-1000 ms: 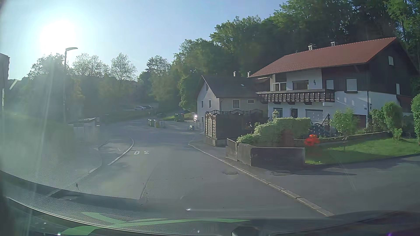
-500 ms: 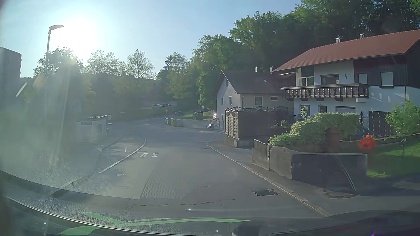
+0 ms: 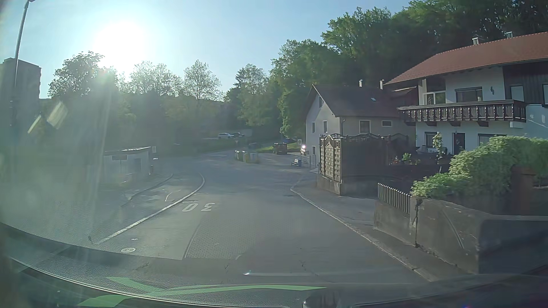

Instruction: Follow the waypoints while adhering to traffic rules and regulations

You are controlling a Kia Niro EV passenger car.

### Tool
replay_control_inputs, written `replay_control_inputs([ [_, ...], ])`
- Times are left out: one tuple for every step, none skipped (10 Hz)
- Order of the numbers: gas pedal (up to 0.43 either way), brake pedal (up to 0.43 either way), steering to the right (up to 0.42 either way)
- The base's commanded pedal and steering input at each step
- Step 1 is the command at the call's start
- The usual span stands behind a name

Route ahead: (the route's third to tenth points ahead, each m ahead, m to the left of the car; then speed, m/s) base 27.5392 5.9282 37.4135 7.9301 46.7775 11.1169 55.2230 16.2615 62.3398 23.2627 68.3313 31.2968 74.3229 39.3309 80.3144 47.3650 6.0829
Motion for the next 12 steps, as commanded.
replay_control_inputs([
  [0.000, 0.098, -0.080],
  [0.000, 0.085, -0.074],
  [0.000, 0.085, -0.070],
  [0.000, 0.085, -0.065],
  [0.000, 0.085, -0.055],
  [0.000, 0.085, -0.048],
  [0.000, 0.085, -0.043],
  [0.000, 0.091, -0.038],
  [0.000, 0.091, -0.033],
  [0.000, 0.091, -0.031],
  [0.000, 0.098, -0.031],
  [0.000, 0.098, -0.031],
])
